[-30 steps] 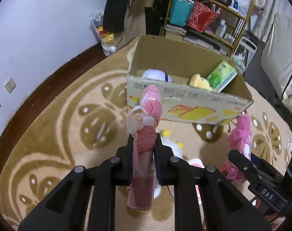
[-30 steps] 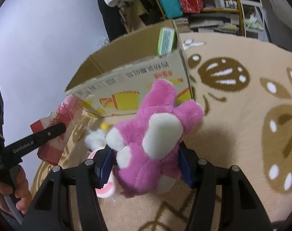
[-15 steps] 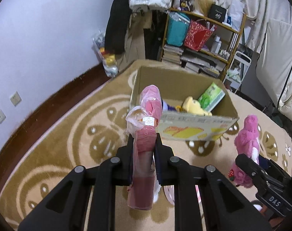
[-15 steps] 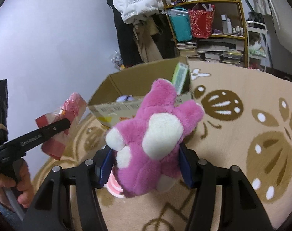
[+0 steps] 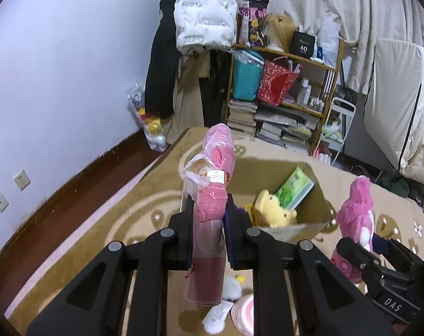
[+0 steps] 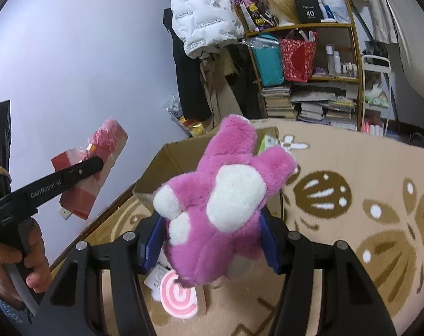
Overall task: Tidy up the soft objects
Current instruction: 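Carry both pink items over the box and open both tools to drop them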
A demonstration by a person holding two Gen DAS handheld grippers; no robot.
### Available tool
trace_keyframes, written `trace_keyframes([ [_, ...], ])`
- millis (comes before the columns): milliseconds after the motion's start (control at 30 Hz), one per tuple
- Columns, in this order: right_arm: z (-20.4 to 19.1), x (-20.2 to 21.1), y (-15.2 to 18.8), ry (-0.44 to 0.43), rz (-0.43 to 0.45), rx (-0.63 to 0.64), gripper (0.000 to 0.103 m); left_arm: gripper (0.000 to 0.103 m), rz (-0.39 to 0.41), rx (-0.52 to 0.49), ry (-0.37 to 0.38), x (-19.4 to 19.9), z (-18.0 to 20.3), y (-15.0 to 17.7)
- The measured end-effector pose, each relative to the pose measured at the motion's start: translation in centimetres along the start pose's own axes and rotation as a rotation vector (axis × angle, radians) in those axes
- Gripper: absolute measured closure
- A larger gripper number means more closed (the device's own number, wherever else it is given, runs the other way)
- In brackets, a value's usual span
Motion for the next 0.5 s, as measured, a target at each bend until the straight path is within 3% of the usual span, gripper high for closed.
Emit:
trace_keyframes([
  [267, -0.7, -2.3, -2.1, 0.0, 0.021, 0.058, 0.04, 0.087, 0.047, -0.028, -0.005, -1.8, 0.5, -2.4],
  [500, -0.8, -4.9, -3.7, -0.001, 0.03, 0.088, 0.04, 0.086, 0.042, -0.009, 0.019, -3.8, 0.3, -2.4],
])
Point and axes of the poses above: each gripper's, at about its wrist camera, not at the fingertips, and x roughly against the way its jaws point, z to its right, y to its underside, the point moved 6 cm from there along -x, roughly the way its jaws point, and after that the axes turned 8 degrees about z, right-handed, at the moved point
